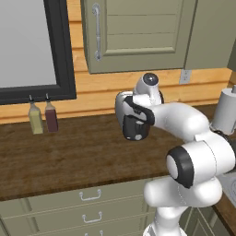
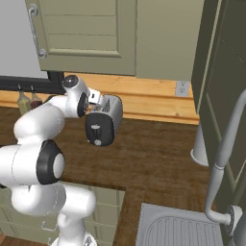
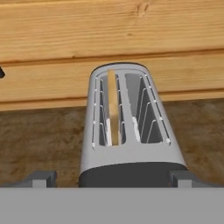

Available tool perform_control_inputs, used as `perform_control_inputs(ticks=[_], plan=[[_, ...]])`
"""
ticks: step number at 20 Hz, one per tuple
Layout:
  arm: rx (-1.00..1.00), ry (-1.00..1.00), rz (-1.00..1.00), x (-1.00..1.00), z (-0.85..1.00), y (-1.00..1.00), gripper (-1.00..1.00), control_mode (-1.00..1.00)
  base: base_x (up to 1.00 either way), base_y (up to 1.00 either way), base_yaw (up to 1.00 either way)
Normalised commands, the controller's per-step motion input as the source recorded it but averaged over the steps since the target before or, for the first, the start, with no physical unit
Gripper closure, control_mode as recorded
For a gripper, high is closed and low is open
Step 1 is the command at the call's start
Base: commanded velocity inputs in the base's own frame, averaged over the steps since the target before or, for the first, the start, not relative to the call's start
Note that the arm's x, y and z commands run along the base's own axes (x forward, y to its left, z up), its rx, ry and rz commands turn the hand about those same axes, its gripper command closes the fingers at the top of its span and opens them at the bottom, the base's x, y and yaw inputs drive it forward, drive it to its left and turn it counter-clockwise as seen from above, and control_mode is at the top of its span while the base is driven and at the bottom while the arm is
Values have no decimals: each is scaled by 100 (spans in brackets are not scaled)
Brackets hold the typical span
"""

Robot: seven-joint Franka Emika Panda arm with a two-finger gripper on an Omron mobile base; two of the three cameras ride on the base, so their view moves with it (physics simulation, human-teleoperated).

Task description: Start the toaster. Once the lever pops up, take the bread to the plate on the dining counter.

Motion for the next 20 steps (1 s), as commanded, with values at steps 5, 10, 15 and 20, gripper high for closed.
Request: perform_control_inputs(ticks=[5,10,15,20], plan=[[0,0,0,25,-17,0,-100,-100,0,0,0],[0,0,0,25,-16,0,-100,-100,0,0,0],[0,0,0,22,-14,0,-100,-100,0,0,0],[0,0,0,22,-14,0,-100,-100,0,0,0]])
